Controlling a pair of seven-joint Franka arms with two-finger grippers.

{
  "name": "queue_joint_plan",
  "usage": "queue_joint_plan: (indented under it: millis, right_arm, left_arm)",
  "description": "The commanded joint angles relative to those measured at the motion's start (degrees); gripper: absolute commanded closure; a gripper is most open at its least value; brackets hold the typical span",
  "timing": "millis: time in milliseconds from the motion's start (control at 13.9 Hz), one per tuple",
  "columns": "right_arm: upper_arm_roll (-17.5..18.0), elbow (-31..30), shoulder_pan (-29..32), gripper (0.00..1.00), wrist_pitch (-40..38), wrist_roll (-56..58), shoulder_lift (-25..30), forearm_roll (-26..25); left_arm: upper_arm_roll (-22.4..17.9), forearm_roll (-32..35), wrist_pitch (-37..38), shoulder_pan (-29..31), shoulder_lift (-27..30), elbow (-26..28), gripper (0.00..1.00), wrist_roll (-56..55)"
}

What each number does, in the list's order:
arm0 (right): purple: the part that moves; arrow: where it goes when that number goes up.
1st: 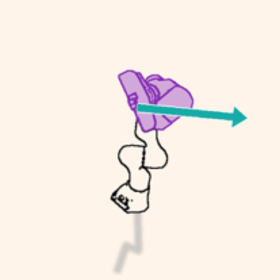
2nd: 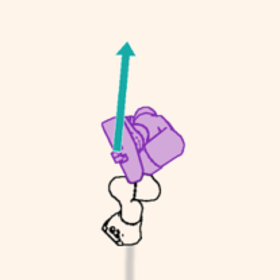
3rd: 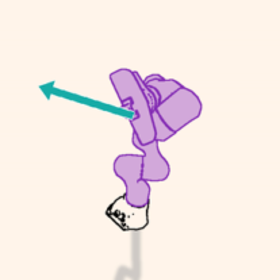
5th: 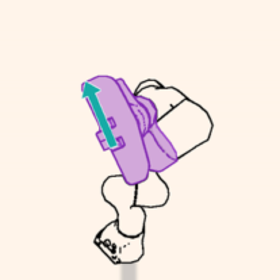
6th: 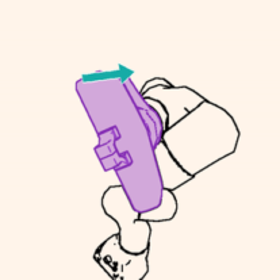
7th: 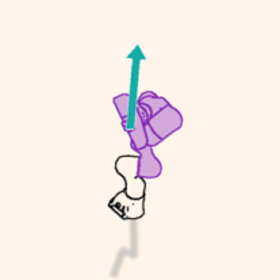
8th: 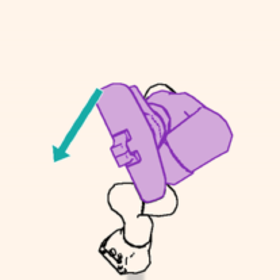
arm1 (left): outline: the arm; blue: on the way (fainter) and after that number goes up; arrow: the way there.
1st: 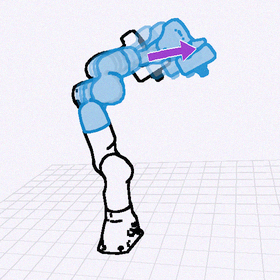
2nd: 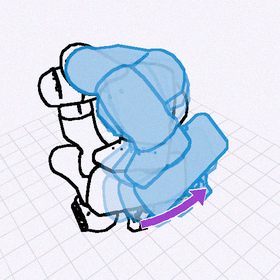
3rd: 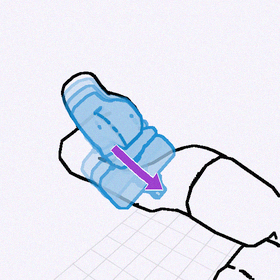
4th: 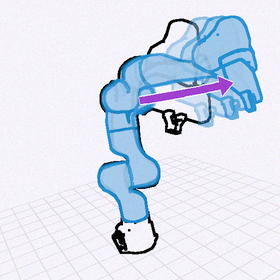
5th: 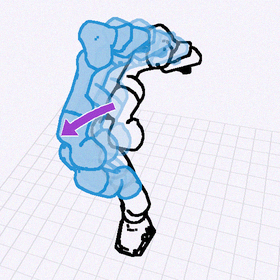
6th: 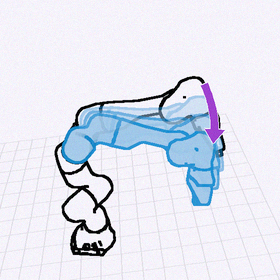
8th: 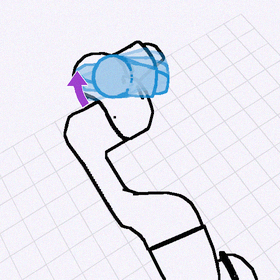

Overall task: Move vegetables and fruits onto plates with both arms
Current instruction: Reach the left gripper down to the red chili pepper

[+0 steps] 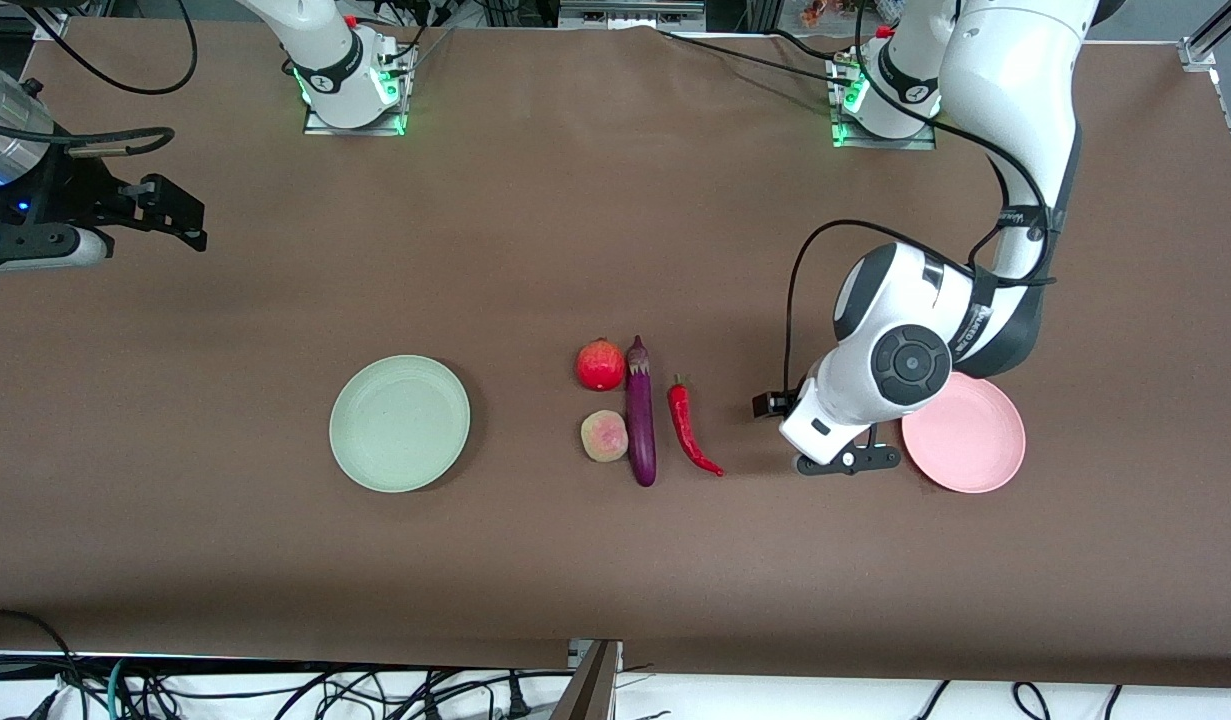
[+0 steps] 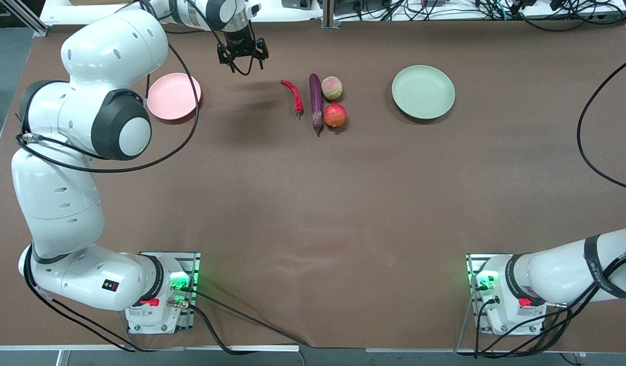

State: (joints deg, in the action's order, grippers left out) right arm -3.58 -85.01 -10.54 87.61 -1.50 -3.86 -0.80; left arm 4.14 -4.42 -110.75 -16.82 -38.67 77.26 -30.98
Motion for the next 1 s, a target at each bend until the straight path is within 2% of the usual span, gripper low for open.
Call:
queue_joint_plan:
  millis: [0,215,502,933]
  right_arm:
    - [0.33,0.81,0.43,0.0,-0.42,-0.18,-0.09,1.15]
    - [0.33,0.9,0.69,0.0,-0.07,0.17,-0.09,1.16]
    - [0.33,0.81,0.6,0.0,-0.07,0.44,-0.09,1.16]
    - [0.33,0.81,0.52,0.0,-0.16,0.18,-0.09,1.16]
  left_arm:
    - [-0.45,-3.75,-4.54,-0.92,-1.22,-1.32,0.0,-8.72]
    - [-0.27,-4.37,-12.54,-1.98,-1.75,2.63,0.0,-15.57]
    - [-0.27,-3.84,-21.07,-3.13,-4.13,4.03,0.0,-21.4]
    - [-0.45,-3.67,-21.0,-2.51,-7.12,3.96,0.0,-20.87]
